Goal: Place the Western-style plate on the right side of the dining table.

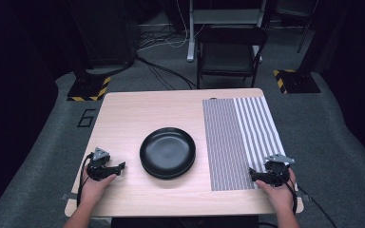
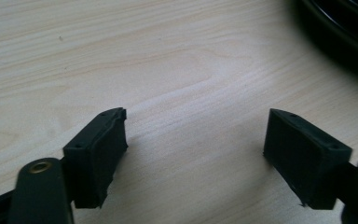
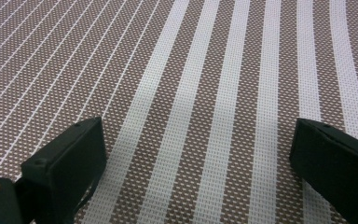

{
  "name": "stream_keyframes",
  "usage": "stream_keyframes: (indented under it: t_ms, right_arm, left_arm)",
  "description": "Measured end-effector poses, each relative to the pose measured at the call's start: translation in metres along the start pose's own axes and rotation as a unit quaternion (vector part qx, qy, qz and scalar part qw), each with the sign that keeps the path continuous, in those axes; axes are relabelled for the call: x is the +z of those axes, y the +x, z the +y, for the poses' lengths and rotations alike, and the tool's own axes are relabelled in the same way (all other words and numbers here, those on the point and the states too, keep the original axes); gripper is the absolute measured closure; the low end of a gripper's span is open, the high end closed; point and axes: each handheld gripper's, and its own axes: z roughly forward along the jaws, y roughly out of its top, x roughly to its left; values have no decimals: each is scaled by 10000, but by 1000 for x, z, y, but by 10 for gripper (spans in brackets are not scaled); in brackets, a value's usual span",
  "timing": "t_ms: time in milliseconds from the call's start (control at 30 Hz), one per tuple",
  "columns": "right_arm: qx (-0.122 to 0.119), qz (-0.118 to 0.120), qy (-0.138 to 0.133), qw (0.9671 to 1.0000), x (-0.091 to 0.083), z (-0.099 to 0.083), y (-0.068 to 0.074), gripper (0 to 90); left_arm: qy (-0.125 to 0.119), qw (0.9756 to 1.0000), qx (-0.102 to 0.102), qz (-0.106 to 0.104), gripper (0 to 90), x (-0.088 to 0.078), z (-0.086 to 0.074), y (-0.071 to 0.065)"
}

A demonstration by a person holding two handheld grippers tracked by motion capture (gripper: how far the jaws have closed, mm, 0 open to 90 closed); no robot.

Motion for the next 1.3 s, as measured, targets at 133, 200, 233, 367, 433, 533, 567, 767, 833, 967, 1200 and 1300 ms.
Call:
stream_keyframes:
  t_ms: [133,200,233,367,433,533,567,767,833,967,1200,1300]
  right_arm:
    - [21,-9,-61,10000,-1,0,-1,66]
    - [12,4,-72,10000,-1,0,-1,96]
    - [13,22,-138,9999,-1,0,-1,162]
    - [67,-7,-234,9997,-3,-1,-2,254]
    - [83,-44,-286,9995,-4,-1,-3,336]
    - [160,-59,-308,9994,-6,-1,-5,454]
    - [218,-37,-331,9992,-8,0,-5,476]
    - [60,-38,-371,9993,-12,6,2,490]
    - [-3,-39,-366,9993,-14,8,5,499]
    - [-5,55,-380,9993,-18,12,13,545]
    - [42,317,-419,9986,-24,24,26,600]
    - [125,366,-462,9982,-27,27,26,600]
  left_arm:
    - [-119,9999,-52,38,344,-2,-1,0]
    - [-61,10000,-54,34,378,-4,-1,0]
    - [-84,9999,-104,36,398,-4,-2,0]
    - [-21,9997,-224,73,452,-7,-1,2]
    - [-1,9995,-299,52,457,-9,-1,4]
    - [-71,9993,-372,30,474,-12,0,6]
    - [-117,9991,-405,31,481,-14,0,5]
    - [-154,9990,-412,23,491,-18,2,5]
    - [-117,9990,-434,-26,491,-19,3,5]
    - [-108,9989,-454,-69,497,-21,4,4]
    - [-137,9987,-479,-99,498,-28,12,0]
    - [-127,9987,-478,-155,516,-33,18,-2]
